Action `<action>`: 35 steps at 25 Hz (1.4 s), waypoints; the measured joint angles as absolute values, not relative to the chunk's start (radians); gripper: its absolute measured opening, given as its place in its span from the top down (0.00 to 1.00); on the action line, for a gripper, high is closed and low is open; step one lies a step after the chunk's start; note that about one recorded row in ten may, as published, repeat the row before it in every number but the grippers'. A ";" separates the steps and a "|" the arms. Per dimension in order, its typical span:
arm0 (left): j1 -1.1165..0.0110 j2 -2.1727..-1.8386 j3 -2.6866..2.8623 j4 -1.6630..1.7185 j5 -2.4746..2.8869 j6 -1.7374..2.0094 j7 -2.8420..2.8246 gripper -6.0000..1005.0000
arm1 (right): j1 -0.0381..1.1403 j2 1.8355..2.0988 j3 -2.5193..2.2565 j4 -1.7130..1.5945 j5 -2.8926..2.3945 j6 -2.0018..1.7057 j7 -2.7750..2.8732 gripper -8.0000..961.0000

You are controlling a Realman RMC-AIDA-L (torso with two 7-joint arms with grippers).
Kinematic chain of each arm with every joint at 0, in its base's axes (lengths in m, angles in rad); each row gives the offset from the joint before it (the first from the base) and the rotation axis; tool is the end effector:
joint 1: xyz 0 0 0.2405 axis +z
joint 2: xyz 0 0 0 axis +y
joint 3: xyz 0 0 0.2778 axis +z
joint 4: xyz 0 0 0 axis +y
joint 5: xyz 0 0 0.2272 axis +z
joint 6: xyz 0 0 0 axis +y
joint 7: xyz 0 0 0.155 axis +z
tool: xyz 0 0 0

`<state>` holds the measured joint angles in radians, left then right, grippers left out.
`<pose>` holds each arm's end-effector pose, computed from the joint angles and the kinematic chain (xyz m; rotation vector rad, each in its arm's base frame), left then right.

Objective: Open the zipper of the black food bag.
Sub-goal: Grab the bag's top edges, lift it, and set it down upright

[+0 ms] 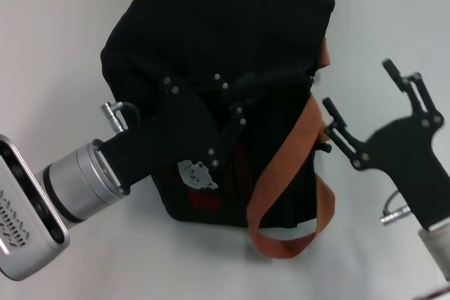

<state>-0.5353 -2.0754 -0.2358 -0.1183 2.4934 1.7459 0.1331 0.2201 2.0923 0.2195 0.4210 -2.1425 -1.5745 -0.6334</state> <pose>-0.2357 0.2832 -0.0871 -2.1145 0.5083 -1.1243 0.2788 0.2305 -0.1024 -1.7463 -0.2315 0.6507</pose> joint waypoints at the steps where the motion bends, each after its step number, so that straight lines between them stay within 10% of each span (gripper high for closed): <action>1: -0.535 -2.075 -0.236 -0.119 2.493 1.746 0.133 0.89 | 0.209 2.092 0.214 0.419 -2.143 -1.588 -0.632 0.14; 35: -0.542 -2.077 -0.230 -0.130 2.493 1.752 0.133 0.89 | 0.313 2.092 0.197 0.418 -2.132 -1.539 -0.634 0.13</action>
